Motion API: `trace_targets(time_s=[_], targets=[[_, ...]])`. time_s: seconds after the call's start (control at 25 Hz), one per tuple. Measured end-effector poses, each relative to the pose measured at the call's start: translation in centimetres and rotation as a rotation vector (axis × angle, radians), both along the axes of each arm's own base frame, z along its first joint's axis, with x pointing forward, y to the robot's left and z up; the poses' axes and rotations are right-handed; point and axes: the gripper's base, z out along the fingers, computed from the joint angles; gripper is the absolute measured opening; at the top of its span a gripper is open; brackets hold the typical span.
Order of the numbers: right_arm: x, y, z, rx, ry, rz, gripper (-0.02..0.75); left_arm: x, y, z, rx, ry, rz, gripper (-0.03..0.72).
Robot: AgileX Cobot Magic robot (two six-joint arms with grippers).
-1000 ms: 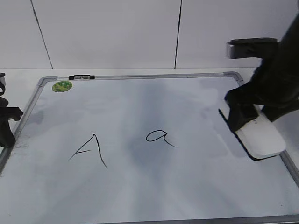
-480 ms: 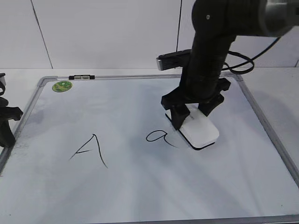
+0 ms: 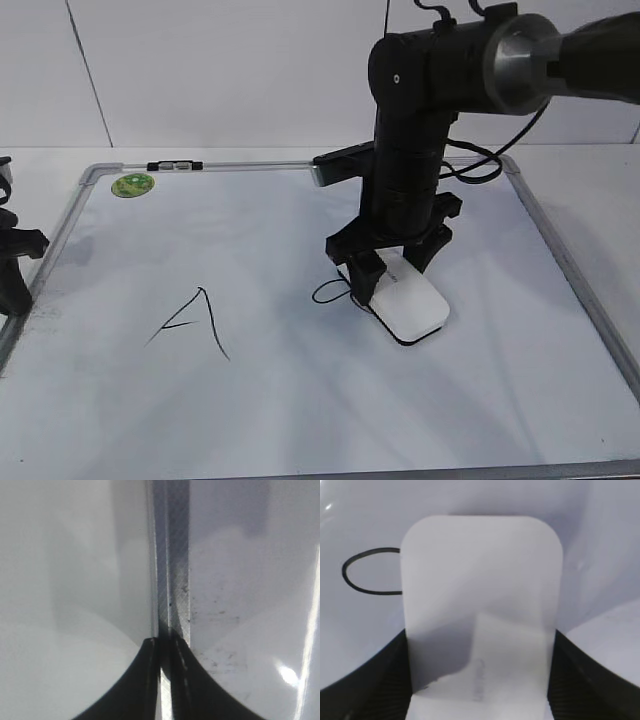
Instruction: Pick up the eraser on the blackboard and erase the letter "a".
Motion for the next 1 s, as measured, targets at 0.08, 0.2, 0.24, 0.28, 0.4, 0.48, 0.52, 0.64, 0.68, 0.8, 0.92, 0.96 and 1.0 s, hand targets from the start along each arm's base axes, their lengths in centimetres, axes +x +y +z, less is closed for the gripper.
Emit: trace_targets(time_s=[0.08,0.2,0.24,0.28,0.4,0.48,0.52,0.64,0.68,0.8,0.92,0.96,1.0], targets=[[0.0,0.2,0.0,0.001,0.003,0.009,0.532,0.0,0.0,0.0,0.0,0.0,0.0,0.029],[-0.2,0.6,-0.1,-0.001,0.006,0.027,0.532,0.0,0.0,0.0,0.0,0.0,0.0,0.029],[-0.4,0.9,-0.1,-0.001,0.005,0.04,0.532,0.0,0.0,0.0,0.0,0.0,0.0,0.029],[-0.6,1.4,-0.1,0.001,0.003,0.055,0.532,0.0,0.0,0.0,0.0,0.0,0.0,0.029],[-2.2,4.0,-0.2,0.006,-0.006,0.129,0.532,0.0,0.0,0.0,0.0,0.0,0.0,0.029],[-3.3,5.6,-0.2,0.01,-0.012,0.173,0.532,0.0,0.0,0.0,0.0,0.0,0.0,0.03],[-3.8,6.3,-0.2,0.013,-0.016,0.192,0.532,0.0,0.0,0.0,0.0,0.0,0.0,0.03],[-4.4,7.1,-0.2,0.015,-0.027,0.222,0.532,0.0,0.0,0.0,0.0,0.0,0.0,0.03],[-4.3,7.1,-0.2,0.014,-0.03,0.22,0.532,0.0,0.0,0.0,0.0,0.0,0.0,0.03],[-4.0,6.7,-0.2,-0.003,-0.043,0.2,0.532,0.0,0.0,0.0,0.0,0.0,0.0,0.03],[-3.3,5.9,-0.2,0.008,-0.034,0.155,0.532,0.0,0.0,0.0,0.0,0.0,0.0,0.031],[-2.9,5.4,-0.2,0.011,-0.031,0.133,0.532,0.0,0.0,0.0,0.0,0.0,0.0,0.031],[-2.4,4.8,-0.2,0.012,-0.033,0.114,0.532,0.0,0.0,0.0,0.0,0.0,0.0,0.031]])
